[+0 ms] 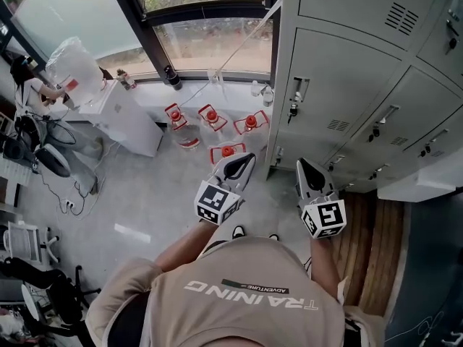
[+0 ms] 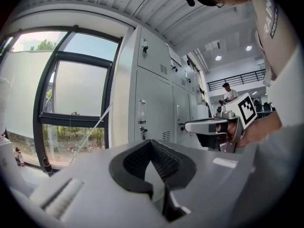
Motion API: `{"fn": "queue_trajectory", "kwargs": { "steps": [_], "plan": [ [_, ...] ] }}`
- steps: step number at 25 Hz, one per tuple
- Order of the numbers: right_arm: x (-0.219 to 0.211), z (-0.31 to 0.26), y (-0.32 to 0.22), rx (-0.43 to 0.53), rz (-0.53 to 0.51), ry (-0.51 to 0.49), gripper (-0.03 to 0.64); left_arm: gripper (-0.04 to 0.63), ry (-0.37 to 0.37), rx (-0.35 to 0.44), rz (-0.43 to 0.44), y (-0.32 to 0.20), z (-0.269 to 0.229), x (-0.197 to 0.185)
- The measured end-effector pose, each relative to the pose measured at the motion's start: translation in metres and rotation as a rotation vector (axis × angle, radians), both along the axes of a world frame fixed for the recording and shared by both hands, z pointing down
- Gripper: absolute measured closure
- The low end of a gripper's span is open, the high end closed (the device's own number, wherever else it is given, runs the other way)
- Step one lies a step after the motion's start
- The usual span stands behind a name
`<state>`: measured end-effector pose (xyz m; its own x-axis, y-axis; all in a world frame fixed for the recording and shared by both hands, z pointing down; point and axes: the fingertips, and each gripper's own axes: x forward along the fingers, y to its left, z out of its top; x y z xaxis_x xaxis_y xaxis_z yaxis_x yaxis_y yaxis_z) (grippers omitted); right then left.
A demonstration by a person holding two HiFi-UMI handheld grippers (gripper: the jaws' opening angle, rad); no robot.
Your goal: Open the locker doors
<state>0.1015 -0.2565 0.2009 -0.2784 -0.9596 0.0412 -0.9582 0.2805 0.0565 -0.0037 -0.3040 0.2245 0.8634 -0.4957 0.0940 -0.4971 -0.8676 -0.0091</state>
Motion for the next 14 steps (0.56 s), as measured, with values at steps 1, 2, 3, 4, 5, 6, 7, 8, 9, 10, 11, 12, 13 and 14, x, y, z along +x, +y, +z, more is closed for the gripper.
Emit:
{"fn": "queue_trajectory", "kwargs": {
  "steps": [1,2,3,4,5,6,7,8,9,10,11,12,13,14],
  "plan": [
    [-0.002,0.001,0.001,0.001,0.002,0.003,0.606,0.589,-0.001,-0.008,0.004,0.002,0.005,-0.001],
    [-0.004,0.003,0.002,0.001,0.003,0.006,0.606,0.589,-0.002,-0.014,0.004,0.003,0.01,-0.003],
    [-0.006,0.005,0.003,-0.001,0.001,0.007,0.606,0.589,-0.002,-0.02,0.001,0.004,0.015,-0.005],
    [-0.008,0.008,0.003,-0.006,-0.002,0.007,0.606,0.589,0.0,-0.027,-0.004,0.004,0.017,-0.008],
    [-0.01,0.009,0.004,-0.01,-0.003,0.006,0.606,0.589,0.002,-0.032,-0.008,0.003,0.019,-0.009],
    [-0.011,0.01,0.005,-0.011,-0.002,0.005,0.606,0.589,0.002,-0.033,-0.008,0.003,0.019,-0.011],
    [-0.012,0.01,0.004,-0.01,0.004,0.002,0.606,0.589,0.001,-0.03,-0.005,0.002,0.019,-0.012],
    [-0.012,0.01,0.004,-0.008,0.011,-0.002,0.606,0.589,0.001,-0.026,0.0,0.001,0.018,-0.012],
    [-0.012,0.01,0.003,-0.006,0.017,-0.004,0.606,0.589,0.003,-0.023,0.004,0.0,0.017,-0.011],
    [-0.012,0.011,0.001,-0.005,0.02,-0.005,0.606,0.589,0.008,-0.02,0.007,-0.001,0.016,-0.011],
    [-0.012,0.011,-0.002,-0.006,0.023,-0.006,0.606,0.589,0.013,-0.018,0.008,-0.003,0.015,-0.01],
    [-0.013,0.012,-0.004,-0.006,0.024,-0.006,0.606,0.589,0.019,-0.015,0.007,-0.006,0.014,-0.01],
    [-0.014,0.014,-0.007,-0.007,0.027,-0.007,0.606,0.589,0.024,-0.011,0.005,-0.009,0.013,-0.011],
    [-0.016,0.015,-0.01,-0.008,0.029,-0.007,0.606,0.589,0.028,-0.007,0.002,-0.011,0.012,-0.011]
  ]
}}
